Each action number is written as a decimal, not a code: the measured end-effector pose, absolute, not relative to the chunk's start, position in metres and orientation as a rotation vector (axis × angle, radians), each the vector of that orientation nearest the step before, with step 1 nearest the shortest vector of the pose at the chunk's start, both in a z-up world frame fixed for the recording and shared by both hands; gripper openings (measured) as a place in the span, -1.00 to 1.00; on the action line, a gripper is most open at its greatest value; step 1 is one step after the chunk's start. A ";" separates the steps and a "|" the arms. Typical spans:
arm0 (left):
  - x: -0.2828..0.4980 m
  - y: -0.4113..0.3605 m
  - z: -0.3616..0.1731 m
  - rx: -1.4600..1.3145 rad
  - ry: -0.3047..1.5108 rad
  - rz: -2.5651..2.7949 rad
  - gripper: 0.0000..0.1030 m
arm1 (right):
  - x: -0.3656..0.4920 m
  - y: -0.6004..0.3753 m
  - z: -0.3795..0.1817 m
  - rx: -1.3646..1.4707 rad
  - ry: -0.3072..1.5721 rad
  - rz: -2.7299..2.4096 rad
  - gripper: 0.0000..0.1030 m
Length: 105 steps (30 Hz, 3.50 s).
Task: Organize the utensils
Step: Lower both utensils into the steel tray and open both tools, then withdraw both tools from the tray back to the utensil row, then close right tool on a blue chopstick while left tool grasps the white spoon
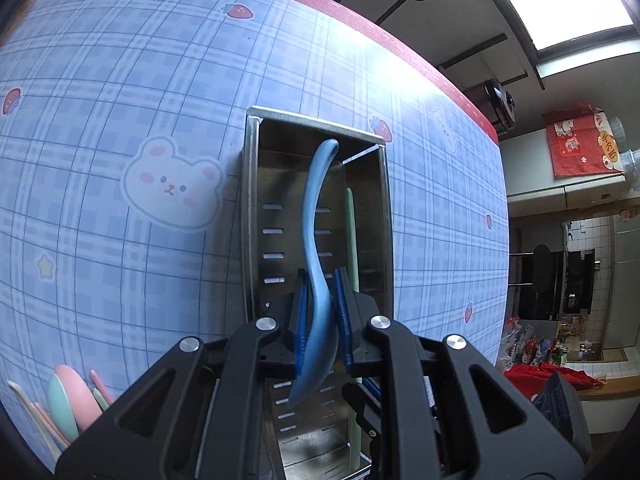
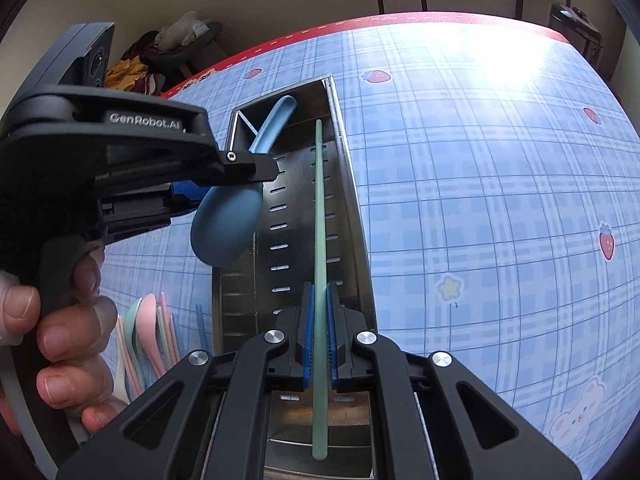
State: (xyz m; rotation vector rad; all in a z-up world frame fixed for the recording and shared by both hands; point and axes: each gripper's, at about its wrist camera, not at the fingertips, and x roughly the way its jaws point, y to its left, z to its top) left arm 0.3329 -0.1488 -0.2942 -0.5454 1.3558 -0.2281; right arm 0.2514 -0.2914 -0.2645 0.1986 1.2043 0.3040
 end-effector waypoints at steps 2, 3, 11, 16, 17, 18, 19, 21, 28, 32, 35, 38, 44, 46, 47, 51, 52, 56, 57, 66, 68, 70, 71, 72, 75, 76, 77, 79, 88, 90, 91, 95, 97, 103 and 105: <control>0.339 -0.151 -0.291 -0.540 1.347 -0.243 -0.55 | 0.251 -0.290 -0.262 0.193 1.208 0.311 -0.84; 0.341 -0.153 -0.287 -0.537 1.340 -0.256 -0.48 | 0.250 -0.290 -0.260 0.193 1.212 0.311 -0.83; 0.331 -0.133 -0.224 -0.452 1.164 -0.333 0.27 | 0.225 -0.308 -0.223 0.190 1.123 0.264 0.20; 0.299 -0.101 -0.193 -0.330 1.067 -0.310 0.83 | 0.203 -0.319 -0.210 0.199 1.065 0.266 0.77; 0.291 -0.092 -0.190 -0.318 1.056 -0.303 0.83 | 0.198 -0.320 -0.209 0.196 1.057 0.266 0.84; 0.283 -0.085 -0.187 -0.307 1.045 -0.295 0.83 | 0.193 -0.320 -0.207 0.192 1.050 0.267 0.89; 0.274 -0.075 -0.186 -0.298 1.040 -0.288 0.84 | 0.188 -0.321 -0.206 0.188 1.042 0.267 0.89; 0.254 -0.058 -0.183 -0.282 1.030 -0.277 0.86 | 0.179 -0.323 -0.205 0.187 1.032 0.271 0.89; 0.179 -0.016 -0.186 -0.204 0.991 -0.215 0.89 | 0.151 -0.318 -0.203 0.133 0.999 0.249 0.89; 0.135 0.004 -0.199 -0.175 0.991 -0.165 0.89 | 0.135 -0.310 -0.210 0.110 1.011 0.254 0.89; 0.107 0.016 -0.213 -0.180 1.007 -0.143 0.89 | 0.125 -0.302 -0.220 0.093 1.042 0.269 0.89; 0.082 0.026 -0.229 -0.177 1.032 -0.110 0.89 | 0.117 -0.291 -0.230 0.087 1.086 0.296 0.89; 0.052 0.044 -0.255 -0.269 1.075 -0.043 0.89 | 0.104 -0.266 -0.244 0.028 1.131 0.343 0.89; 0.046 0.046 -0.261 -0.284 1.089 -0.027 0.88 | 0.099 -0.258 -0.250 0.010 1.153 0.368 0.88; 0.043 0.046 -0.266 -0.287 1.100 -0.021 0.89 | 0.097 -0.255 -0.253 0.004 1.165 0.382 0.85; 0.036 0.041 -0.283 -0.294 1.160 -0.034 0.88 | 0.093 -0.248 -0.271 -0.057 1.215 0.360 0.49; 0.035 0.040 -0.286 -0.294 1.168 -0.040 0.88 | 0.093 -0.247 -0.274 -0.068 1.226 0.354 0.42; 0.036 0.040 -0.285 -0.281 1.164 -0.044 0.88 | 0.095 -0.243 -0.281 -0.088 1.237 0.374 0.02; 0.036 0.040 -0.285 -0.277 1.160 -0.039 0.88 | 0.096 -0.241 -0.281 -0.092 1.238 0.383 -0.08; 0.037 0.047 -0.291 -0.311 1.174 -0.015 0.88 | 0.098 -0.226 -0.283 -0.133 1.218 0.449 -0.41; 0.037 0.051 -0.293 -0.324 1.174 -0.018 0.87 | 0.099 -0.225 -0.283 -0.136 1.215 0.457 -0.47; 0.037 0.053 -0.293 -0.333 1.173 -0.019 0.86 | 0.100 -0.220 -0.283 -0.141 1.214 0.469 -0.55; 0.037 0.053 -0.293 -0.335 1.173 -0.020 0.86 | 0.100 -0.217 -0.284 -0.144 1.213 0.476 -0.58; 0.037 0.053 -0.293 -0.336 1.172 -0.020 0.84 | 0.099 -0.216 -0.284 -0.150 1.211 0.480 -0.58; 0.038 0.052 -0.293 -0.329 1.173 -0.025 0.76 | 0.098 -0.214 -0.285 -0.166 1.207 0.484 -0.58; 0.039 0.051 -0.293 -0.328 1.174 -0.027 0.74 | 0.098 -0.213 -0.285 -0.173 1.204 0.485 -0.58; 0.039 0.051 -0.293 -0.330 1.176 -0.029 0.72 | 0.098 -0.212 -0.286 -0.179 1.202 0.487 -0.58; 0.040 0.050 -0.294 -0.333 1.180 -0.029 0.56 | 0.098 -0.212 -0.286 -0.184 1.200 0.488 -0.58; 0.041 0.055 -0.297 -0.375 1.179 -0.043 0.13 | 0.095 -0.211 -0.285 -0.194 1.197 0.493 -0.58; 0.041 0.056 -0.298 -0.381 1.180 -0.050 0.06 | 0.093 -0.211 -0.285 -0.192 1.201 0.499 -0.67; 0.042 0.057 -0.298 -0.383 1.182 -0.051 0.04 | 0.092 -0.212 -0.285 -0.190 1.202 0.501 -0.69; 0.046 0.057 -0.301 -0.381 1.190 -0.058 0.00 | 0.093 -0.216 -0.285 -0.173 1.205 0.502 -0.74; 0.049 0.056 -0.301 -0.376 1.189 -0.066 -0.02 | 0.093 -0.216 -0.285 -0.167 1.205 0.504 -0.74; 0.057 0.050 -0.309 -0.361 1.199 -0.106 -0.31 | 0.093 -0.218 -0.285 -0.162 1.204 0.508 -0.74; 0.058 0.045 -0.309 -0.343 1.202 -0.115 -0.35 | 0.093 -0.218 -0.285 -0.160 1.204 0.510 -0.74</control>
